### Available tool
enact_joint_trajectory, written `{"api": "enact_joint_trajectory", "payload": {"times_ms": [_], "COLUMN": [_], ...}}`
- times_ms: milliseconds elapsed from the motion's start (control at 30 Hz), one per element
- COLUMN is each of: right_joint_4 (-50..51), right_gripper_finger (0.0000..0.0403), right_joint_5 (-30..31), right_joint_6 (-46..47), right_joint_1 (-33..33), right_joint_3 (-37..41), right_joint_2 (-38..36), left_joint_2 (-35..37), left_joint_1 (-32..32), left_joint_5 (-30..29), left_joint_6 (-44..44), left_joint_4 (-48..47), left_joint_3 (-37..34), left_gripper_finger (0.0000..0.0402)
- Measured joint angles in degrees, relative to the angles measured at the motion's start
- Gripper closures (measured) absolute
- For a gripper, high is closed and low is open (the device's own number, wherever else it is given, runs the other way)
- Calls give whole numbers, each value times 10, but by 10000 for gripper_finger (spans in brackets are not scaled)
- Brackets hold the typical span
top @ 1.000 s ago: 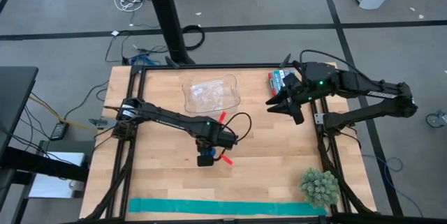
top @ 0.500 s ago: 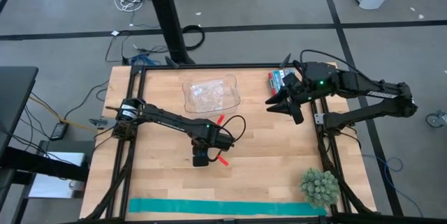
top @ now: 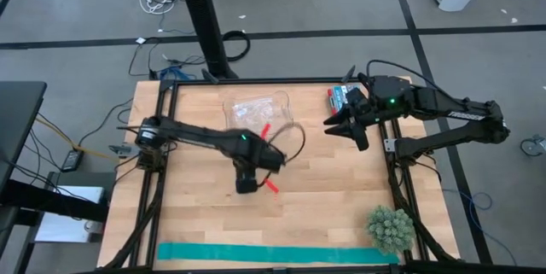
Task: Roll bandage
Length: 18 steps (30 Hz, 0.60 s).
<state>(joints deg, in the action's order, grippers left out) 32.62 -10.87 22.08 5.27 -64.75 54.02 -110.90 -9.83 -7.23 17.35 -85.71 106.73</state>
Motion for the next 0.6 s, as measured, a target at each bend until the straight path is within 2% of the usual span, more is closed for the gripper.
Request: {"api": "enact_joint_trajectory", "payload": {"times_ms": [133,200,333,433,600], "right_joint_4": [-2,-5,-7,-22,-52], "right_gripper_finger": [234,234,234,235,236], "right_joint_5": [15,22,20,-8,-41], "right_joint_6": [12,21,39,40,49], "right_joint_1": [8,12,24,31,36], "right_joint_3": [0,0,0,0,-1], "right_joint_2": [3,5,21,41,76], "left_joint_2": [29,45,71,91,115], "left_joint_1": [25,44,84,107,136], "left_joint_5": [-69,-86,-89,-89,-90], "left_joint_6": [25,30,43,39,-2], "left_joint_4": [31,51,90,143,245], "left_joint_3": [52,73,91,86,76], "left_gripper_finger": [257,257,257,257,257]}}
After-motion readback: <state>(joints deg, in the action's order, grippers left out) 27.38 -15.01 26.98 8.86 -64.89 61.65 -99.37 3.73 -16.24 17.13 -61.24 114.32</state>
